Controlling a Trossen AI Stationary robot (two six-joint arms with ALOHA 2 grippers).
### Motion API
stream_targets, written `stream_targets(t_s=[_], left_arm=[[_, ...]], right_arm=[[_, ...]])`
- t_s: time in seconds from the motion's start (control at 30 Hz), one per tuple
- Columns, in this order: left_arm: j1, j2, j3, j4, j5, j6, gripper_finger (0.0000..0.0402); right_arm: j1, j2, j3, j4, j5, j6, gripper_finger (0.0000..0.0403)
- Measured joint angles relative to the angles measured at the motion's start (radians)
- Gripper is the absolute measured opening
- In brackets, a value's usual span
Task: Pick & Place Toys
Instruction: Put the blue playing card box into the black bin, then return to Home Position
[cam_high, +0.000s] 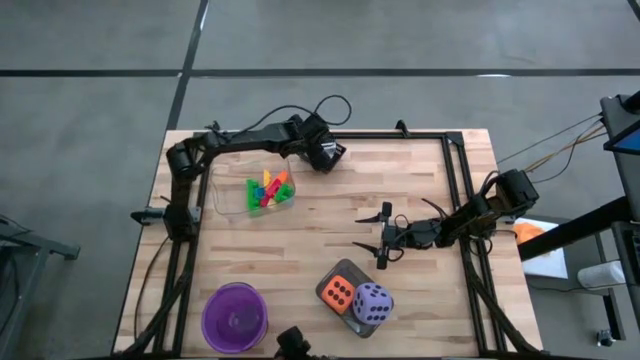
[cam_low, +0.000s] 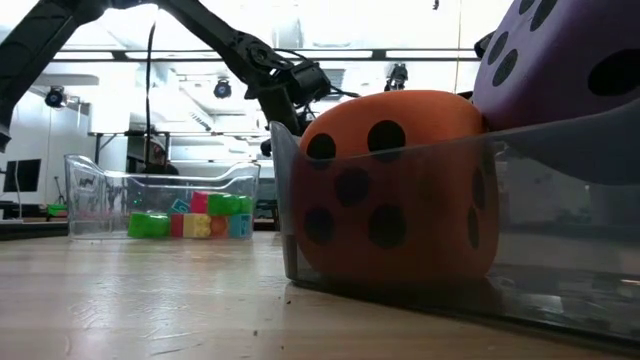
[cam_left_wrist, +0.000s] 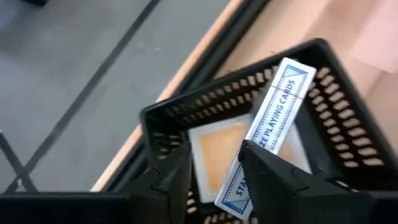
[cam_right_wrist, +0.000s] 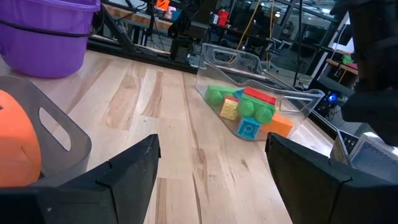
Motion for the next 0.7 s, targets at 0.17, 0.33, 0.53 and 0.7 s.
stream_targets(t_s=[0.17,0.33,0.53,0.7], left_arm=[[-0.021,-0.005,-0.006,-0.024,0.086,0.055,0.0142],[-0.035,-0.026,-0.006,-0.016,0.175,0.079,0.0142],[-0.054,-0.115,-0.006,-0.011,0.213,0.082,0.0142],[-0.089,-0.269,-0.051,0.066,0.357,0.128,0.0139]], right_arm=[[0.0,0.0,0.0,0.0,0.0,0.0,0.029],[0.0,0.0,0.0,-0.005,0.0,0.0,0.029],[0.0,0.0,0.0,-0.001,0.0,0.0,0.029],[0.0,0.0,0.002,0.043,-0.008,-0.002,0.029]])
